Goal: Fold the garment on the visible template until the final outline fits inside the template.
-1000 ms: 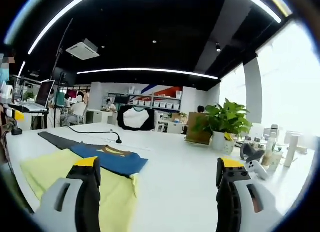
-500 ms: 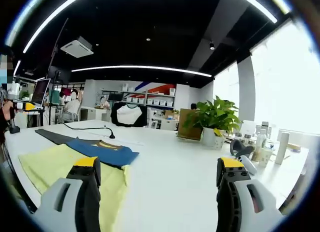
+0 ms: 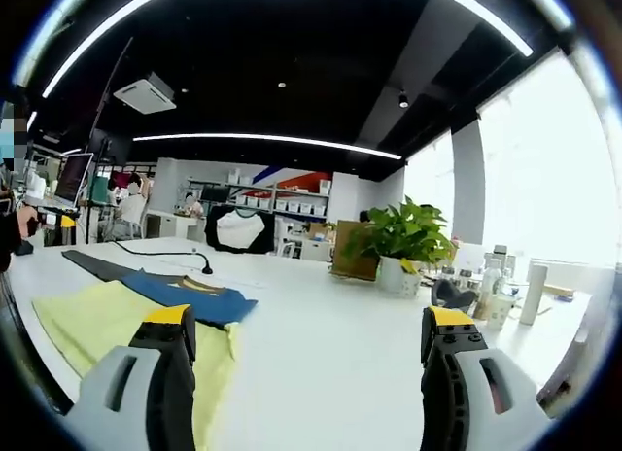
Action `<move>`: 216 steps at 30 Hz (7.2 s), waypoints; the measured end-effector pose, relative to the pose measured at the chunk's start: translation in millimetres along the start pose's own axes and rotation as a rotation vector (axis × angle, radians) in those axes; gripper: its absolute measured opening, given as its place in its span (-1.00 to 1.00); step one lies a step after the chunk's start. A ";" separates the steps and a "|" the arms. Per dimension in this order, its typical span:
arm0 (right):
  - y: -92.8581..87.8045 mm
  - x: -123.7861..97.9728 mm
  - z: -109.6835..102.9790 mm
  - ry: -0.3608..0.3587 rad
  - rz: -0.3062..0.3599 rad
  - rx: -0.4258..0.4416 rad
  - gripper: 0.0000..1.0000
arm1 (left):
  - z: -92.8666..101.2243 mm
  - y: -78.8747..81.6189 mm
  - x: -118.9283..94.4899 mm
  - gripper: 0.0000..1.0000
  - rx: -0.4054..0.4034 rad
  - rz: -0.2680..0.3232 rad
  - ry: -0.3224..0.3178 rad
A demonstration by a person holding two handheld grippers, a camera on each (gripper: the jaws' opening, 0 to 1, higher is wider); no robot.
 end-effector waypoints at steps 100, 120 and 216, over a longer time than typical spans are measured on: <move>-15.2 -1.4 17.4 -0.051 0.007 0.025 0.95 | -10.5 39.0 59.7 -0.96 -0.357 -0.056 0.163; -13.8 -3.4 9.5 -0.020 0.004 0.036 0.99 | 105.3 146.1 93.5 -0.95 -0.311 0.095 -0.166; -18.8 -1.5 12.2 -0.005 -0.019 0.073 0.99 | 412.3 -9.0 167.8 0.37 0.028 -0.105 -0.771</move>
Point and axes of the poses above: the point that each gripper's makers call its tool centre point, and the gripper's own axes: x roughly forward along the fingers, z roughly to its right, y roughly out of its top, the point moved 7 cm from there along -x, roughly backward along the fingers, and after that the axes turned 5 degrees about z, right-handed, at the moved point
